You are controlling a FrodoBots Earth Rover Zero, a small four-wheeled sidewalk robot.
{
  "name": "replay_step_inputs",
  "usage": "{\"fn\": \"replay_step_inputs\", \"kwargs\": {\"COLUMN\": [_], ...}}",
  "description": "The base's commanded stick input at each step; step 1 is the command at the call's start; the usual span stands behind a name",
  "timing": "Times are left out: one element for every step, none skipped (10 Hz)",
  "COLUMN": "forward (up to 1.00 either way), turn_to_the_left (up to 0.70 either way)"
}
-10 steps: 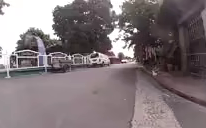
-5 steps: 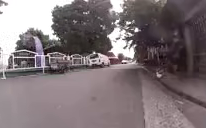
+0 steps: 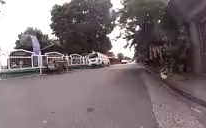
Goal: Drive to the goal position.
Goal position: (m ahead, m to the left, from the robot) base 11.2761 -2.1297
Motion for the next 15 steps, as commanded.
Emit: {"fn": "replay_step_inputs", "kwargs": {"forward": [0.7,0.7,0.7,0.7,0.7,0.7,0.7,0.7,0.7,0.7,0.7,0.7,0.7,0.7,0.7], "turn_to_the_left": [0.0,0.0,0.0,0.0,0.0,0.0,0.0,0.0,0.0,0.0,0.0,0.0,-0.05,-0.35,-0.35]}}
